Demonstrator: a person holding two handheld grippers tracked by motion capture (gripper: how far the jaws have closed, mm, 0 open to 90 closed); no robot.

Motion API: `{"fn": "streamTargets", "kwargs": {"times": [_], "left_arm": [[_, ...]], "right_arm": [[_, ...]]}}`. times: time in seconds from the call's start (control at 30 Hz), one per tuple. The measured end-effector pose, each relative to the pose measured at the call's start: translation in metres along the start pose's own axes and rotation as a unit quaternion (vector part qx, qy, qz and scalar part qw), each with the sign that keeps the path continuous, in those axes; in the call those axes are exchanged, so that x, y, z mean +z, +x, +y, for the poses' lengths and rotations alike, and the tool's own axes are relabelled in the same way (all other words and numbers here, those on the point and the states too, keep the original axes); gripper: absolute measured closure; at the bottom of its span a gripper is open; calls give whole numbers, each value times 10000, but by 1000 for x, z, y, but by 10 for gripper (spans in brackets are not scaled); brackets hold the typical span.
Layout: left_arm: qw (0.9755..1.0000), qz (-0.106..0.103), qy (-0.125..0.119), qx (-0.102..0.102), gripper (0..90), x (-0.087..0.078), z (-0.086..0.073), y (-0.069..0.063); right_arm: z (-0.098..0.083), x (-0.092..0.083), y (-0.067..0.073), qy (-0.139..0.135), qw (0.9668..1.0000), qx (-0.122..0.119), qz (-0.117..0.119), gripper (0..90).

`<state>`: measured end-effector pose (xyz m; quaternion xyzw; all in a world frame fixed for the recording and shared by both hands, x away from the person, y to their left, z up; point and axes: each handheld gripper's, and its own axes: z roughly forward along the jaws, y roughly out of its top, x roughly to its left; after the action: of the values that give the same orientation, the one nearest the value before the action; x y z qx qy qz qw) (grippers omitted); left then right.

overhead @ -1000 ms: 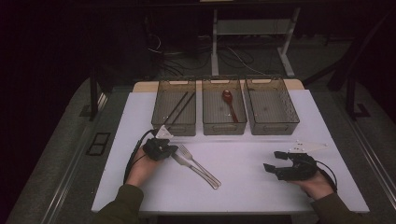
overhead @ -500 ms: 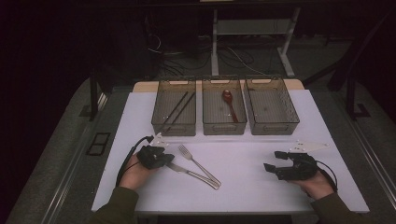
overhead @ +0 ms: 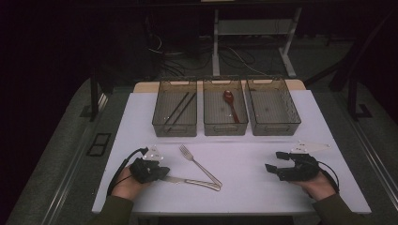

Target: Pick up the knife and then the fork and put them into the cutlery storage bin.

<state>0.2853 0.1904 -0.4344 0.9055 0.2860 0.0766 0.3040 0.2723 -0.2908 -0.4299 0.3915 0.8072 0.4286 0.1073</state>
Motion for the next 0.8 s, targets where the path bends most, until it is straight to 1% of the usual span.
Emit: {"fn": "streamTargets", "kwargs": {"times": [0.03,0.07,0.1,0.17,0.23,0.27,0.3,0.33,0.37,0.4,0.47,0.6,0.7,0.8], "left_arm": [[10000,13,-21,57,890,0,0,0],[10000,11,-55,64,845,0,1,0],[9999,17,-83,132,825,0,1,0],[9994,-44,-260,238,784,-2,4,-3],[9973,-192,-570,428,745,-5,9,-8],[9962,-281,-678,462,728,-5,11,-11],[9948,-357,-757,585,718,-6,14,-14],[9934,-450,-849,619,707,-5,17,-18],[9921,-528,-878,718,699,-3,19,-21],[9910,-622,-923,750,686,-1,21,-25],[9885,-809,-914,889,679,4,25,-30],[9855,-1051,-813,1052,686,16,31,-36],[9842,-1165,-689,1144,687,25,33,-36],[9835,-1233,-570,1193,705,31,33,-36]], "right_arm": [[0,0,0,1,10000,-6,0,295],[0,0,0,10,10000,3,1,295],[0,0,0,11,10000,1,1,296],[0,0,1,1,10000,-23,15,295],[1,0,0,1,10000,-14,16,296],[1,0,0,4,10000,-1,9,295],[1,0,0,8,10000,2,5,295],[0,0,0,7,10000,-11,6,295],[0,0,0,10,10000,-14,8,295],[0,1,1,12,10000,-14,10,295],[1,1,1,15,10000,3,12,295],[1,1,1,0,10000,-15,16,296],[1,1,1,8,10000,-8,19,295],[1,0,0,9,10000,8,29,295]]}}
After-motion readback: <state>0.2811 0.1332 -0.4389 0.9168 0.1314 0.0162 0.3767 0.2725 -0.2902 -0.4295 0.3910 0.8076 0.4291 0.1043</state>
